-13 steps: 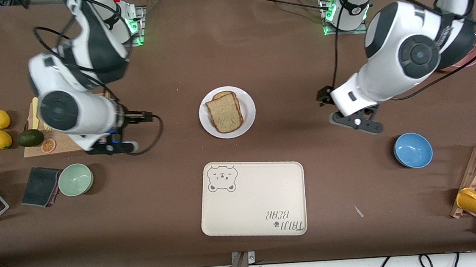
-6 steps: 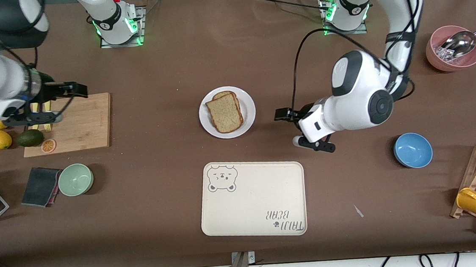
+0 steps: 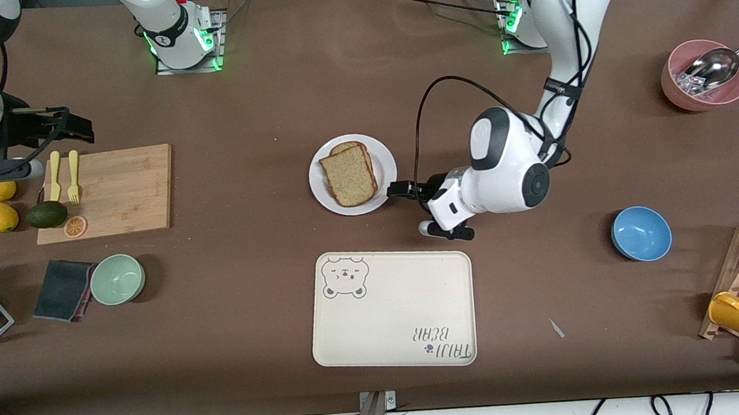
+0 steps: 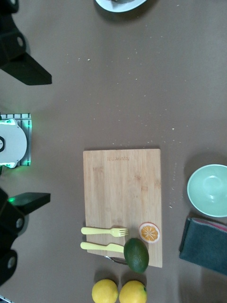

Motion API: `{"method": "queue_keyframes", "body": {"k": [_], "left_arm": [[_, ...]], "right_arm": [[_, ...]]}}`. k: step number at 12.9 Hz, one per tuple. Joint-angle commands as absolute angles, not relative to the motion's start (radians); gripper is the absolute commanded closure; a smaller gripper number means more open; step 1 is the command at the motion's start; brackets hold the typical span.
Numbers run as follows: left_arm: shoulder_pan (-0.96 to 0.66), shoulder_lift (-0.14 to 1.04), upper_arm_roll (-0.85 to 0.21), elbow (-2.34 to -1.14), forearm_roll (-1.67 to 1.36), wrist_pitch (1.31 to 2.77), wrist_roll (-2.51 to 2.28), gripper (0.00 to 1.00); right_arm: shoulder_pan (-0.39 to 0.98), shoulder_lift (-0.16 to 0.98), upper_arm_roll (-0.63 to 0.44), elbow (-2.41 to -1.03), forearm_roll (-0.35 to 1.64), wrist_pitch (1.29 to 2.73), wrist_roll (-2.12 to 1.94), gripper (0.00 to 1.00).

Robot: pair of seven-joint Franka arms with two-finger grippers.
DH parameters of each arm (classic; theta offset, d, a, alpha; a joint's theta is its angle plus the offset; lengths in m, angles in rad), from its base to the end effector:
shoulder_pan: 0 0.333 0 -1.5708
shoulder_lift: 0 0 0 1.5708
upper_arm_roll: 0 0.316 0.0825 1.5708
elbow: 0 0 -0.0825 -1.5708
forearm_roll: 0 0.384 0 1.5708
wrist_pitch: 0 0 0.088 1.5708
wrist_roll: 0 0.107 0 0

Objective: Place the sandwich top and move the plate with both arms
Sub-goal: 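Grip the white plate rim with the left gripper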

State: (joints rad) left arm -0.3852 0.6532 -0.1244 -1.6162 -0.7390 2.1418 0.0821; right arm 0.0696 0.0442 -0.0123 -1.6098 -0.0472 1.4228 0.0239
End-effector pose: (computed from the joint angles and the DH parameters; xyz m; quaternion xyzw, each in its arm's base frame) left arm 0.5906 -0.3504 0.2461 0.9415 -0.0539 -0.1295 0.3064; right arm 0.5465 0.0259 0.5712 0.9929 0.0158 -0.1142 0.0285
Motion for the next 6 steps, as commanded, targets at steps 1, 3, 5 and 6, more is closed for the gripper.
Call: {"method": "queue_keyframes", "body": {"k": [1, 3, 5, 6], "left_arm": [[-0.382, 0.707, -0.124, -1.626, -0.883, 2.164, 0.295, 0.00], [-0.385, 0.722, -0.124, -1.675, -1.035, 2.166, 0.450, 0.00], [-0.387, 0.727, -0.123, -1.707, -1.066, 2.164, 0.535, 0.01], [-0.391, 0.733, -0.123, -1.709, -1.063, 2.160, 0.548, 0.09]], "right_arm": [[0.061, 0.046, -0.017, -1.585, -0.042, 1.404, 0.096, 0.00], [0.064, 0.044, -0.034, -1.583, 0.011, 1.410, 0.150, 0.00], [0.066, 0.045, -0.035, -1.582, 0.014, 1.416, 0.130, 0.00], [0.074, 0.044, -0.031, -1.572, 0.002, 1.425, 0.130, 0.00]]}}
